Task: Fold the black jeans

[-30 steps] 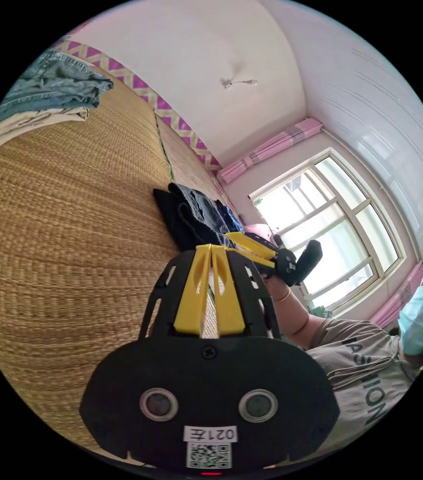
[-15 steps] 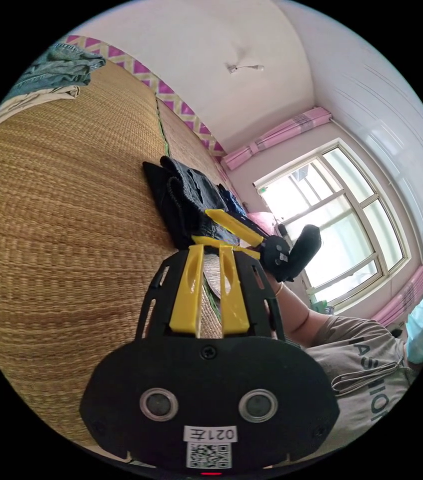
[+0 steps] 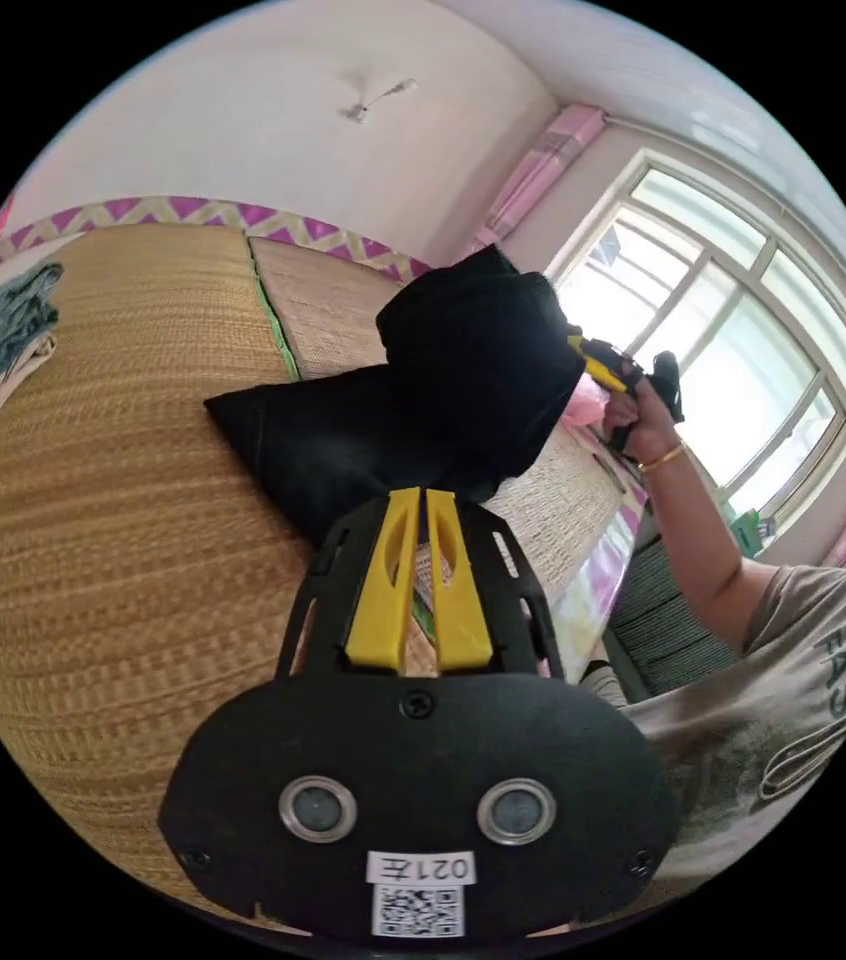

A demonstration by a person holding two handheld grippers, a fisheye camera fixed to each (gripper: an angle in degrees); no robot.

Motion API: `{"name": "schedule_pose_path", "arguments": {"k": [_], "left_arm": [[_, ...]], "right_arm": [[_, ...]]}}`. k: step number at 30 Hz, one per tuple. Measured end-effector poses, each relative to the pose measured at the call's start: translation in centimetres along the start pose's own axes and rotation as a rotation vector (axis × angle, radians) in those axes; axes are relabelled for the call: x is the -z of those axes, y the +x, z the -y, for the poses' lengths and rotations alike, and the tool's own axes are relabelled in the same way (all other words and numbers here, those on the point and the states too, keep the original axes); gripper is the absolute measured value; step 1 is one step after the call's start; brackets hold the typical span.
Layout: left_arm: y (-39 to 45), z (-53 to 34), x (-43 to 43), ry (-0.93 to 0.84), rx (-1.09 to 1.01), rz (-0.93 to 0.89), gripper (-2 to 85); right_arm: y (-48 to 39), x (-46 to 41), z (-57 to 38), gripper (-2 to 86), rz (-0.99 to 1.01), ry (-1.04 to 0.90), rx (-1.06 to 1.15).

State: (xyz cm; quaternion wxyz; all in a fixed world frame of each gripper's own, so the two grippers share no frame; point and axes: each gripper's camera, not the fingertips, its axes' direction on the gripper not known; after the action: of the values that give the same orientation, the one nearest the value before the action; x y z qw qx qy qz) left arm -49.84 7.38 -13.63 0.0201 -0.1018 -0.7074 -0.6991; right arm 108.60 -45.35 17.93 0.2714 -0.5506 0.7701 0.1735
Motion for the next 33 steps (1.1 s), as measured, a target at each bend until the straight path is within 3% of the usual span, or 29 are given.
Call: {"name": "schedule_pose_path", "arguments": {"k": [4,6,11,16,19,21,24,28,31,33], "left_arm": [[4.0,2.9,-5.8,-0.120,-0.123,0.100,9.2],[5.7,3.5,-8.8,-0.178,-0.183,0.160,9.9],[8.7,2.9,-13.5,-0.261,-0.303,0.269,10.7],[10.5,1.7,-16.7,-0.316,-0.396,0.322,9.0],[11.6,0.9,-18.4,-0.349,-0.469,0.341,8.5],[12.5,0.5,-19.5,-0.369,-0.495,0.352,8.6],[13.1,0.2,-20.4,-0.379,-0.496,0.357,8.7],[13.3,0.0,-21.1,-0.385,-0.487,0.338,9.0],[14.2,-0.7,-21.7,-0.384,-0.509,0.362,9.1],[14.7,-1.2,-22.1,-0.379,-0.524,0.382,9.0]], "right_arm": [[12.7,10.1,1.2,5.0,-0.062,0.136,-0.221],[20.7,14.7,0.6,5.7,-0.188,0.179,-0.346],[32.0,19.5,-4.6,6.5,-0.249,0.152,-0.481],[26.0,19.3,-7.6,4.4,-0.280,0.105,-0.148],[16.3,16.4,-10.1,0.8,-0.412,0.001,0.209],[8.8,13.4,-12.7,3.4,-0.556,-0.054,0.418],[2.0,11.2,-15.4,12.4,-0.710,0.020,0.524],[-2.8,8.9,-16.6,18.3,-0.752,0.023,0.558],[-5.4,7.2,-16.6,14.4,-0.680,-0.080,0.552],[-7.0,6.3,-16.1,5.5,-0.637,-0.191,0.500]]}}
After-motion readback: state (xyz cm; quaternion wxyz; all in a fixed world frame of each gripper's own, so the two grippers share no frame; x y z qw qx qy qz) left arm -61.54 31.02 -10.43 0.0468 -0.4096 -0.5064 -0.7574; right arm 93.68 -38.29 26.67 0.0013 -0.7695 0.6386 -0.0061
